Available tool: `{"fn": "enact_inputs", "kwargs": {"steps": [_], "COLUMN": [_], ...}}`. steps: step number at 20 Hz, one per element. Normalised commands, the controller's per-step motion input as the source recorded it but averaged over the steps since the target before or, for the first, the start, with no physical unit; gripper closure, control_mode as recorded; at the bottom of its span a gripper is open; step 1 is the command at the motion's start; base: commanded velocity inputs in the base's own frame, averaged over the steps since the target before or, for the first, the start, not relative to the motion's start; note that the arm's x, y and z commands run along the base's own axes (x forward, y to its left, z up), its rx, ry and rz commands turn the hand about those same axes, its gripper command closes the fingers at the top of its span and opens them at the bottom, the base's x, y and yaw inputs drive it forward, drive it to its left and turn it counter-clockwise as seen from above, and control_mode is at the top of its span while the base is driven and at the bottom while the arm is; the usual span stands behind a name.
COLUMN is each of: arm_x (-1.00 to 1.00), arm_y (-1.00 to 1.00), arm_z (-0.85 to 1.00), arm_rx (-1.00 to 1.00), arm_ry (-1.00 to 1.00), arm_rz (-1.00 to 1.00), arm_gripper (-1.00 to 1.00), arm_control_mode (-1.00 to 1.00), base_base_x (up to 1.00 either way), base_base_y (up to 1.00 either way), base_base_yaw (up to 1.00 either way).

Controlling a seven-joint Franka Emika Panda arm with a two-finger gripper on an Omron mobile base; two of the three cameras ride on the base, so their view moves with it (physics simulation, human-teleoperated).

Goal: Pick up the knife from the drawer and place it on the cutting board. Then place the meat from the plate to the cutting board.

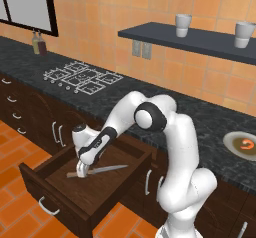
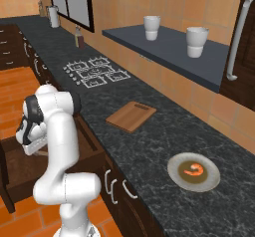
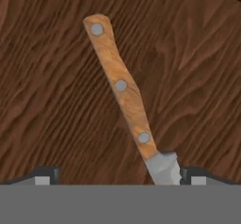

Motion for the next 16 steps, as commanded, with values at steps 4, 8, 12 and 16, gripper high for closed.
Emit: {"fn": "enact_inputs", "kwargs": {"steps": [4,8,12,16], "arm_x": [0.02,0.10,0.17,0.10], "arm_y": [0.00,-0.10,-0.02,0.00], "arm_z": [-0.24,-0.19,-0.15,-0.27], "arm_rx": [0.00,0.00,0.00,0.00], "arm_ry": [0.00,0.00,0.01,0.04], "arm_rz": [0.00,-0.01,-0.03,-0.02], "arm_gripper": [-1.00,-1.00,-1.00,-1.00], "arm_control_mode": [-1.00,-1.00,-1.00,-1.00], "base_base_x": [0.00,0.00,0.00,0.00], "base_base_y": [0.00,0.00,0.00,0.00], "base_base_yaw": [0.00,0.00,0.00,0.00]}}
